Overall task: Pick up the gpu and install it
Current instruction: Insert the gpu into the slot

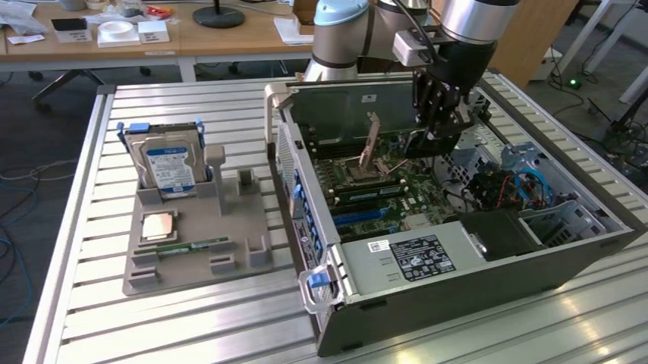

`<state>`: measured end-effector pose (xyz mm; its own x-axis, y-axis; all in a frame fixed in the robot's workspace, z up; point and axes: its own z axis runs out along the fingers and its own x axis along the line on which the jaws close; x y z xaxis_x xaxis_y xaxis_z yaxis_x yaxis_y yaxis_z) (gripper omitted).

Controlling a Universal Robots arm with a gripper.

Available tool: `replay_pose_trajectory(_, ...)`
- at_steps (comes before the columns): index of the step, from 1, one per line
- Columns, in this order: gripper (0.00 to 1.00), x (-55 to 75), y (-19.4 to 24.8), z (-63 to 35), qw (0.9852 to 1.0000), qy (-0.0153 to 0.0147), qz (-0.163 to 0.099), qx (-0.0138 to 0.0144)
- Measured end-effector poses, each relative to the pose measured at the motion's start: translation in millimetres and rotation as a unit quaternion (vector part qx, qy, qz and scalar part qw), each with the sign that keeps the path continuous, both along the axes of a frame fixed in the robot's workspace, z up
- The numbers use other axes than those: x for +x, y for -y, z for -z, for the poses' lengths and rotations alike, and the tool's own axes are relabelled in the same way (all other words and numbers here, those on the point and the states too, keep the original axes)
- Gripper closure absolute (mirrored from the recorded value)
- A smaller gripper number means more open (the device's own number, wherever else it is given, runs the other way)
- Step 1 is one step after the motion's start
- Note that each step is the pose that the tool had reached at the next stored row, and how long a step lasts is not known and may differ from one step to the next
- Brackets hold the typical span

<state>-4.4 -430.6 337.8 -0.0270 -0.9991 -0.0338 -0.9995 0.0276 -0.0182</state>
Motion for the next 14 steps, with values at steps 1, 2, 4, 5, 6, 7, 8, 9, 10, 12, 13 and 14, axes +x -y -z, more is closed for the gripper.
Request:
replay_pose_trajectory(1, 0.73, 0.0, 0.0, 0.0, 1.0, 0.0, 0.0, 0.0)
replay_pose_trajectory(2, 0.73, 0.0, 0.0, 0.0, 1.0, 0.0, 0.0, 0.0)
replay_pose_trajectory(4, 0.73, 0.0, -0.1, 0.6, 1.0, 0.0, 0.0, 0.0001)
replay_pose_trajectory(5, 0.73, 0.0, 0.0, 1.1, 1.0, 0.0, 0.0, 0.0002)
replay_pose_trajectory(6, 0.73, 0.0, 0.0, 1.5, 1.0, 0.0, 0.0, 0.0)
replay_pose_trajectory(7, 0.73, 0.0, 0.0, 1.9, 1.0, 0.0, 0.0, 0.0)
replay_pose_trajectory(8, 0.73, 0.0, 0.0, 2.3, 1.0, 0.0, 0.0, 0.0)
replay_pose_trajectory(9, 0.73, 0.0, 0.0, 2.8, 1.0, 0.0, 0.0, 0.0)
replay_pose_trajectory(10, 0.73, 0.0, 0.0, 3.4, 1.0, 0.0, 0.0, 0.0)
replay_pose_trajectory(12, 0.73, 0.0, 0.0, 4.0, 1.0, 0.0, 0.0, -0.0001)
replay_pose_trajectory(13, 0.73, 0.0, 0.0, 4.1, 1.0, -0.0001, 0.0, -0.0002)
replay_pose_trajectory(14, 0.73, 0.0, 0.0, 4.4, 1.0, 0.0, 0.0, 0.0)
